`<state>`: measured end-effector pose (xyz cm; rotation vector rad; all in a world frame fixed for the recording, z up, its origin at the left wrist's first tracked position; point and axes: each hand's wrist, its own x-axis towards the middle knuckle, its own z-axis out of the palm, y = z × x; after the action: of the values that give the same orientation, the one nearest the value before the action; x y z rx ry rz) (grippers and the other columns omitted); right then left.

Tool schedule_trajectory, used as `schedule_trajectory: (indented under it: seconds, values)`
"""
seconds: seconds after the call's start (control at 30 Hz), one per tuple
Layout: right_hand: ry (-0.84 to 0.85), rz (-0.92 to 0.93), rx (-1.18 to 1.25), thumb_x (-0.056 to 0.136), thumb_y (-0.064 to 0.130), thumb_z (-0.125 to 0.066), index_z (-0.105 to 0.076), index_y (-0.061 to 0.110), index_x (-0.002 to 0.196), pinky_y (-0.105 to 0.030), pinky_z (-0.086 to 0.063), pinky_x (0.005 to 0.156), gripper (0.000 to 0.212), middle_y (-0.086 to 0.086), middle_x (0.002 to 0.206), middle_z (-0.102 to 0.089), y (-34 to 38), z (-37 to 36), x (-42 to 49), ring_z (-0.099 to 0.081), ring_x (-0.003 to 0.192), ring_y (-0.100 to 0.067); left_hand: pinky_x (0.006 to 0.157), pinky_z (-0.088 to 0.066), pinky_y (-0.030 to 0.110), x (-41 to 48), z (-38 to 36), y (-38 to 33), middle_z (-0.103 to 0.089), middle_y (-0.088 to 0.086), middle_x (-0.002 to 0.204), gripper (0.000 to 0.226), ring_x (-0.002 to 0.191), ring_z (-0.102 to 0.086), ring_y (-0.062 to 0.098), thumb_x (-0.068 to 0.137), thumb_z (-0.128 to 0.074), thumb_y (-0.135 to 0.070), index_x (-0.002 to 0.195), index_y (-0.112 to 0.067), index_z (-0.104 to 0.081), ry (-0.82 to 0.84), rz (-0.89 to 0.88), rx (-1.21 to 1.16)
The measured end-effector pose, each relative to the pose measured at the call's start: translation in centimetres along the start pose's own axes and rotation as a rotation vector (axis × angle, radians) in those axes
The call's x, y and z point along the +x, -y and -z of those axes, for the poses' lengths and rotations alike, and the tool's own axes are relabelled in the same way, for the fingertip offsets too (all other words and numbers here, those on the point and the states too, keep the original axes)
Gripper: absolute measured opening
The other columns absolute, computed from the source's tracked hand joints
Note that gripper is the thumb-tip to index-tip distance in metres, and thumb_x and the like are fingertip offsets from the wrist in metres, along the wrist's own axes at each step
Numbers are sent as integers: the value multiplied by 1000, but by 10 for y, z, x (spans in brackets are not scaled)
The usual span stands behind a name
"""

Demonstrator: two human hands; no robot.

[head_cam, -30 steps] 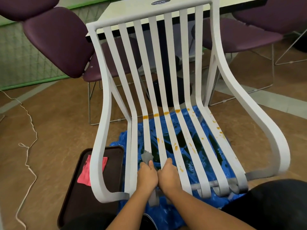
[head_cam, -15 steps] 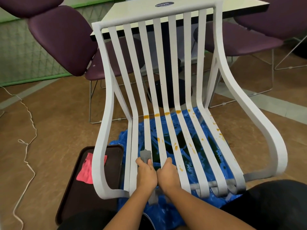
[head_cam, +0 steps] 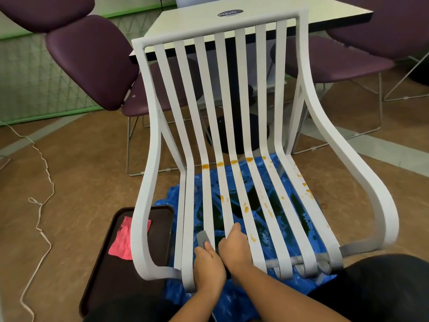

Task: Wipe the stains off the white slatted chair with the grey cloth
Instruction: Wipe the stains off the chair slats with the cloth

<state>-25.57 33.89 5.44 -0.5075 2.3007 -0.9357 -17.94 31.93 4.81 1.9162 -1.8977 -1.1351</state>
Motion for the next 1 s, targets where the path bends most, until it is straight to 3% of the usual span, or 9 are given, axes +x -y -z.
schedule_trajectory:
  seconds: [0.17, 0.3, 0.6, 0.83, 1.0]
  values:
    - [6, -8, -3, 91, 9, -53, -42, 17, 103, -23, -48, 51, 18, 1, 81, -58, -1, -1, 4, -60, 67, -11, 57, -35, 33, 13, 2, -13, -52, -2, 74, 41, 63, -47, 9, 110, -23, -37, 97, -9, -50, -1, -35, 36]
    - [19, 4, 15, 91, 7, -52, -42, 16, 103, -20, -40, 45, 18, 0, 80, -60, -3, -2, 6, -60, 65, -12, 63, -41, 34, 23, 0, -15, -54, -1, 75, 42, 67, -52, 16, 110, -24, -37, 101, -7, -52, 7, -52, 37]
    - [26, -7, 18, 92, 8, -49, -44, 14, 108, -25, -47, 53, 18, -1, 87, -61, -5, -6, 6, -62, 73, -14, 72, -39, 33, 55, 4, -48, -55, 5, 92, 39, 85, -57, 27, 110, -24, -36, 114, -6, -47, 85, -70, 23]
    - [37, -27, -11, 92, 10, -50, -43, 14, 110, -31, -52, 56, 21, -2, 87, -61, -2, -3, 4, -62, 73, -16, 65, -41, 36, 44, 4, -30, -56, 1, 83, 33, 71, -54, 15, 109, -26, -39, 104, -13, -44, 117, -78, 39]
    - [34, -19, -13, 91, 7, -52, -44, 11, 114, -19, -40, 46, 25, 1, 84, -59, -1, 0, 4, -59, 67, -10, 58, -39, 32, 20, 6, -10, -59, 2, 83, 32, 72, -56, 13, 110, -26, -38, 103, -13, -45, 117, -100, 17]
